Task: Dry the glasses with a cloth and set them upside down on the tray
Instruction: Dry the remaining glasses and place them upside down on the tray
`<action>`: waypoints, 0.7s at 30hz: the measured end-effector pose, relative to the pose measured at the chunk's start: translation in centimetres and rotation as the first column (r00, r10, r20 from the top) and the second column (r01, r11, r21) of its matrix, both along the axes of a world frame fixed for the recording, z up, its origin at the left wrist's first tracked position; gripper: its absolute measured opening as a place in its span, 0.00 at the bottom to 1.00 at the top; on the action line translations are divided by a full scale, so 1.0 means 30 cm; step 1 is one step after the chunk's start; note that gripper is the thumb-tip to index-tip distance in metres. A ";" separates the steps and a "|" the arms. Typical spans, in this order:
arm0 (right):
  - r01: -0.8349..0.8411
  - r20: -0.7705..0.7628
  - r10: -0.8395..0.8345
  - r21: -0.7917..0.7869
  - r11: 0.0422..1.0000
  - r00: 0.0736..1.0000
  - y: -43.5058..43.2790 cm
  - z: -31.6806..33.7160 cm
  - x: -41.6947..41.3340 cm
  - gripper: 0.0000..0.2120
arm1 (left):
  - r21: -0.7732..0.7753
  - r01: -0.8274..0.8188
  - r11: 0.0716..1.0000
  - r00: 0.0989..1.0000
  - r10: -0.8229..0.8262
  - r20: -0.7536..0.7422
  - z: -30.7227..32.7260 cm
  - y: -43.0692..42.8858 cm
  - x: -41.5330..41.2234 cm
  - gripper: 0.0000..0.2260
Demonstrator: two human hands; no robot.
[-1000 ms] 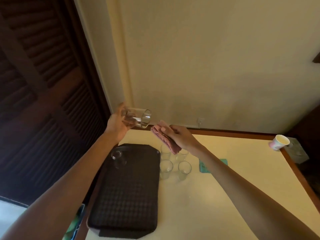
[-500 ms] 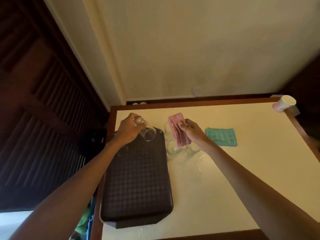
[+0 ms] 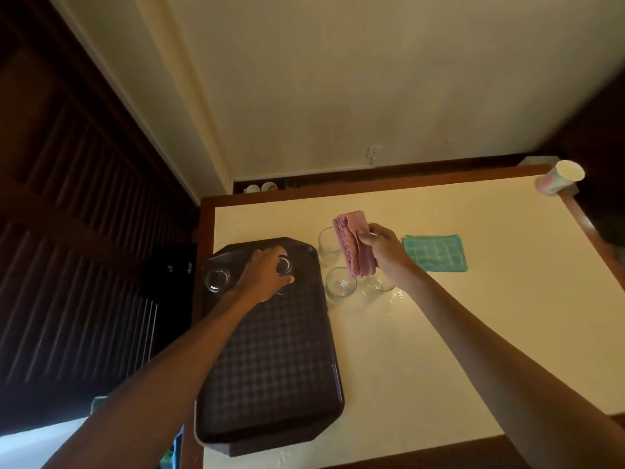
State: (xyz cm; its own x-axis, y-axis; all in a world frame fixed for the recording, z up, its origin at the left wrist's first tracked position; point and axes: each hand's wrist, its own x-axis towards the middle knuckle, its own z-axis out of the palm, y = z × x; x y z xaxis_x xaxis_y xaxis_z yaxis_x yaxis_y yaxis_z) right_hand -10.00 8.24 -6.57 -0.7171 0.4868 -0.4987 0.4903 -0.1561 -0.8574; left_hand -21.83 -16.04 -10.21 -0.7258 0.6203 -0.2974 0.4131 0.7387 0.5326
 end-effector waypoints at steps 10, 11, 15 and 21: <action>-0.057 0.005 0.058 -0.090 0.994 0.998 -0.027 0.123 0.001 0.35 | -0.107 0.080 0.991 0.997 -0.080 0.001 0.008 0.032 -0.011 0.30; -0.072 0.009 0.073 -0.057 0.996 0.997 -0.026 0.133 0.012 0.36 | -0.132 0.090 0.987 0.996 -0.091 -0.002 0.016 0.037 -0.014 0.32; -0.092 -0.003 0.092 -0.021 0.996 0.996 0.004 0.156 0.054 0.21 | -0.182 0.145 0.973 0.979 -0.167 -0.112 0.073 0.088 -0.004 0.36; -0.016 -0.014 0.015 -0.067 0.998 1.000 0.070 0.167 0.111 0.13 | 0.006 0.250 0.968 0.966 -0.249 0.071 0.125 0.195 0.095 0.36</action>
